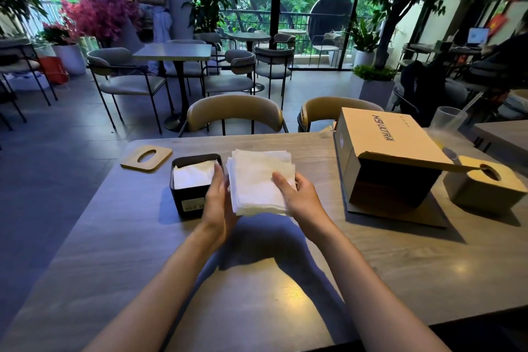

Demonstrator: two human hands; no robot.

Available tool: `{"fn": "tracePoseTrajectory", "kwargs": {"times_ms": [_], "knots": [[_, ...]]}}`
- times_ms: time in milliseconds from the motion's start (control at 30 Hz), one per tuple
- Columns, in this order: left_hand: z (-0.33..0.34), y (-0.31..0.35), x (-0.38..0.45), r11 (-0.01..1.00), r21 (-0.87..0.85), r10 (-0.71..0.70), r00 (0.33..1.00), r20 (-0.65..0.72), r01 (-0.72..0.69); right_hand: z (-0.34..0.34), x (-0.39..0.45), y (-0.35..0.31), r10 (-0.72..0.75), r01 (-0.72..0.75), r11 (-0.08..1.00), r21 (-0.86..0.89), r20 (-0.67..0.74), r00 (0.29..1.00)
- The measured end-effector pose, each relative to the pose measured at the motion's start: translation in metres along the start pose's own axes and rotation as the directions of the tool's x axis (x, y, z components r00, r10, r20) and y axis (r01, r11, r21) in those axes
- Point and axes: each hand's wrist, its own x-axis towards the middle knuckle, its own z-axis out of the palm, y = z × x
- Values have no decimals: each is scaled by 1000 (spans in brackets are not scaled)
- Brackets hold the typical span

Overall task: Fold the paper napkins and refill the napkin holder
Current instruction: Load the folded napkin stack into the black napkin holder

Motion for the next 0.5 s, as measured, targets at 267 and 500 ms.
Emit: {"fn": "tracePoseTrajectory", "kwargs": {"times_ms": [267,500], "knots": [[-8,-3,2,963,-109,-238,968,82,246,-5,-3,-2,205,-205,979,-16,21,978],[-7,-17,4,959,113,-254,965,-61,260,-13,6,5,69,-91,932,-352,-75,995]]}}
